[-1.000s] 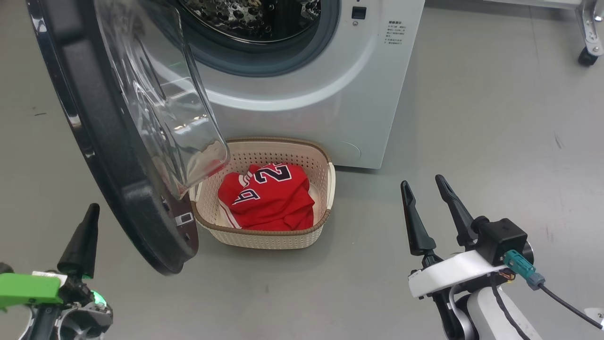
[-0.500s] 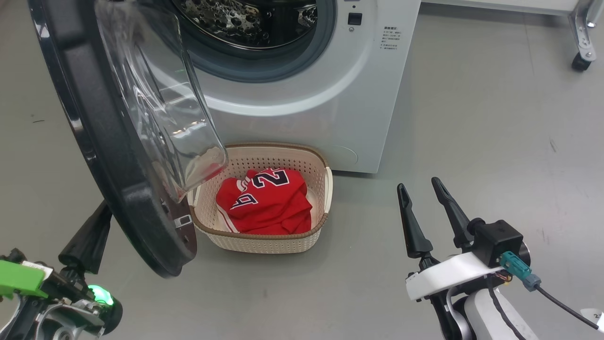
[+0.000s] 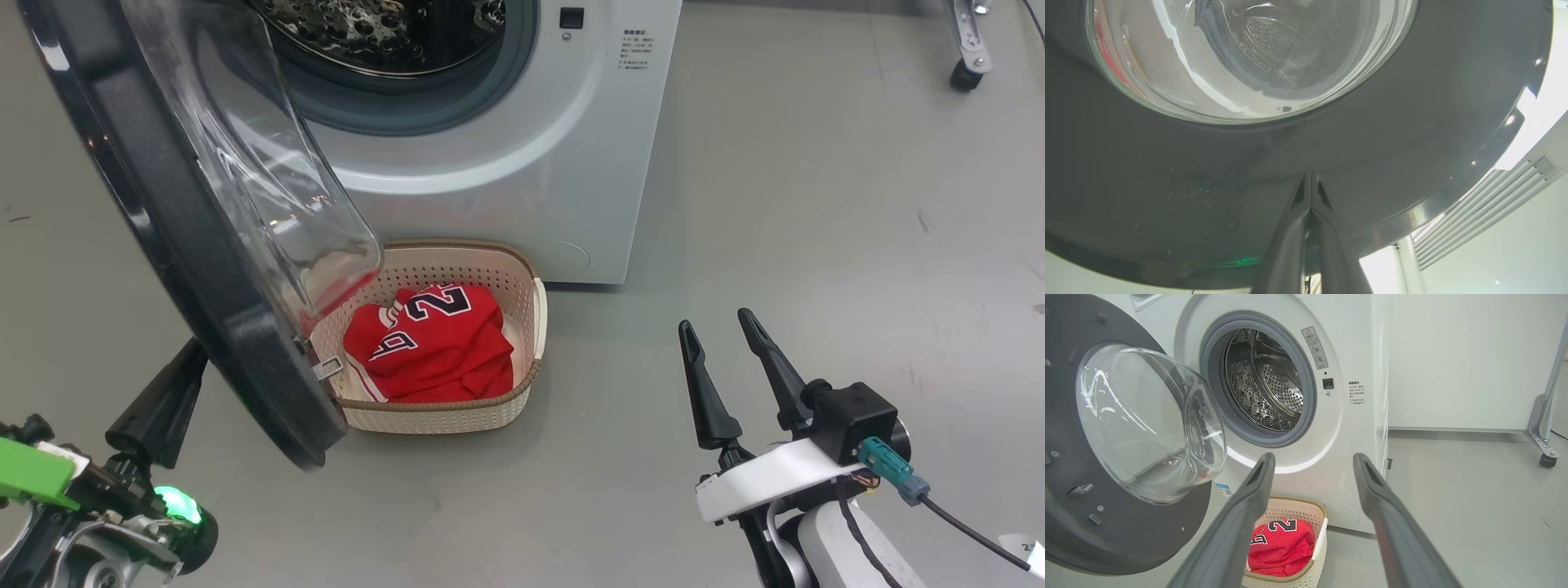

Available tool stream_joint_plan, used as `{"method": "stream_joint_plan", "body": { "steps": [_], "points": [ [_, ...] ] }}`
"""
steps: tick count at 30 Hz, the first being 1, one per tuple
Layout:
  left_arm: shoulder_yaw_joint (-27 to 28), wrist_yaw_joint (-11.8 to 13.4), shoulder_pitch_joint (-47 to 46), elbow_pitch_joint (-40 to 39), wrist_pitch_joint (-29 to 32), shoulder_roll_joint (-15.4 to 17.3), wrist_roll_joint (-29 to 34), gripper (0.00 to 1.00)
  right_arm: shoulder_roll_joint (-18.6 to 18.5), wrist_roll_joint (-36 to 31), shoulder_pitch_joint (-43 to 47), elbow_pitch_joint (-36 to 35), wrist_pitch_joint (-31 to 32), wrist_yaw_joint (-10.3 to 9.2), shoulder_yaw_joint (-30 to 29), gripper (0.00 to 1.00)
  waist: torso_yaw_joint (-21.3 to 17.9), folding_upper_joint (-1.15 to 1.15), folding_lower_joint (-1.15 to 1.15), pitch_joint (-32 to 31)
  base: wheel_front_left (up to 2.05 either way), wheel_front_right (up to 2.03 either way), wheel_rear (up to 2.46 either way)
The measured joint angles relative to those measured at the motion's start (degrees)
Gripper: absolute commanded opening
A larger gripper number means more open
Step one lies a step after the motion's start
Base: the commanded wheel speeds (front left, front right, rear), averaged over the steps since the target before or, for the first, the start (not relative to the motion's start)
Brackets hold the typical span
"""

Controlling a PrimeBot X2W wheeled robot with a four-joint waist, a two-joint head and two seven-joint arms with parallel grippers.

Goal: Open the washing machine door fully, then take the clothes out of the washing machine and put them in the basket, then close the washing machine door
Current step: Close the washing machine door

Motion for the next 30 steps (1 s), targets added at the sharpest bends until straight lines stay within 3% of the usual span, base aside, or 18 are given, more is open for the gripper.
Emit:
{"method": "stream_joint_plan", "body": {
  "steps": [14,30],
  "points": [
    [-0.3,1.0,-1.4,-2.3,0.4,-0.2,-1.2,0.00,0.0,0.5,-0.8,-1.3,0.0,-0.57,0.5,1.00,-5.6,0.00,0.00,3.1,0.00,0.00,0.00],
    [0.0,1.4,-5.4,-2.8,-1.4,-0.3,-1.1,0.00,0.0,1.6,-2.2,-2.8,0.0,-1.59,1.1,1.00,-14.8,0.00,0.00,6.9,0.00,0.00,0.00]
  ]
}}
